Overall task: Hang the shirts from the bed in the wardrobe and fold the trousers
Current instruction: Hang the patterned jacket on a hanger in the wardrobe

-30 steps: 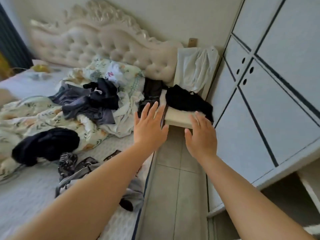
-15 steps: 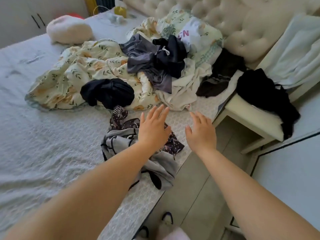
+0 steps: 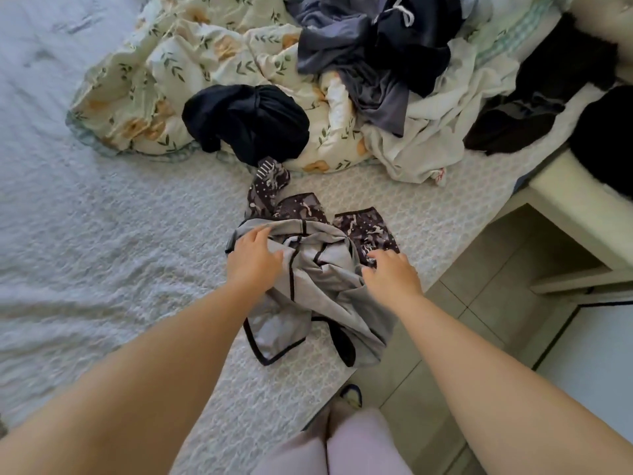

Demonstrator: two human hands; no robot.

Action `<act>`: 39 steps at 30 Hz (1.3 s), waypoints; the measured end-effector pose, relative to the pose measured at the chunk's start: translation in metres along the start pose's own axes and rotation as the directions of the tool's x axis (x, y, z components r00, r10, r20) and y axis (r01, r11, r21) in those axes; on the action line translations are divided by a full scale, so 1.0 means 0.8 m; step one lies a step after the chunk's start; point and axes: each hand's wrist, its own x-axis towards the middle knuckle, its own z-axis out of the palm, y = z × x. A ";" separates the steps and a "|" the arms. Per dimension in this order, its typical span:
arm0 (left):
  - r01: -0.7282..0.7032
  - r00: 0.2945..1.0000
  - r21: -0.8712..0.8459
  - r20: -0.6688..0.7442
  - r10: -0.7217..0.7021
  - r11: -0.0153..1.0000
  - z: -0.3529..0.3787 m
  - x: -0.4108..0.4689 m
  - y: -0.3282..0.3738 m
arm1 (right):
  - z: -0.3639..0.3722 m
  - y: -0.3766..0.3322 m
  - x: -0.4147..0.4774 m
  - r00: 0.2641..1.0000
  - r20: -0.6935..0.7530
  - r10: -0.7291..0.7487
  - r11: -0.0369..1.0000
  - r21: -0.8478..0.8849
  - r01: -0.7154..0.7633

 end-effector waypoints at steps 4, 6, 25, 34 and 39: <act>0.037 0.997 0.031 0.063 -0.039 0.999 0.011 0.024 -0.024 | 0.026 -0.006 0.028 0.987 0.161 0.021 1.000 0.016 -0.024; 0.042 0.996 0.048 0.081 -0.046 0.998 0.017 0.034 -0.029 | 0.039 -0.004 0.040 0.980 0.197 0.024 0.999 0.016 -0.028; -0.218 0.958 0.300 0.247 0.145 0.929 0.095 0.112 -0.047 | 0.116 -0.007 0.167 0.914 0.403 0.044 0.954 0.254 -0.158; -0.271 0.958 0.527 0.232 0.170 0.805 0.081 0.131 -0.043 | 0.081 -0.008 0.148 0.898 0.395 -0.191 0.941 0.335 0.052; -0.313 0.837 0.352 0.541 0.081 0.882 0.067 0.114 -0.041 | 0.039 0.023 0.151 0.999 0.038 -0.019 0.938 0.348 0.005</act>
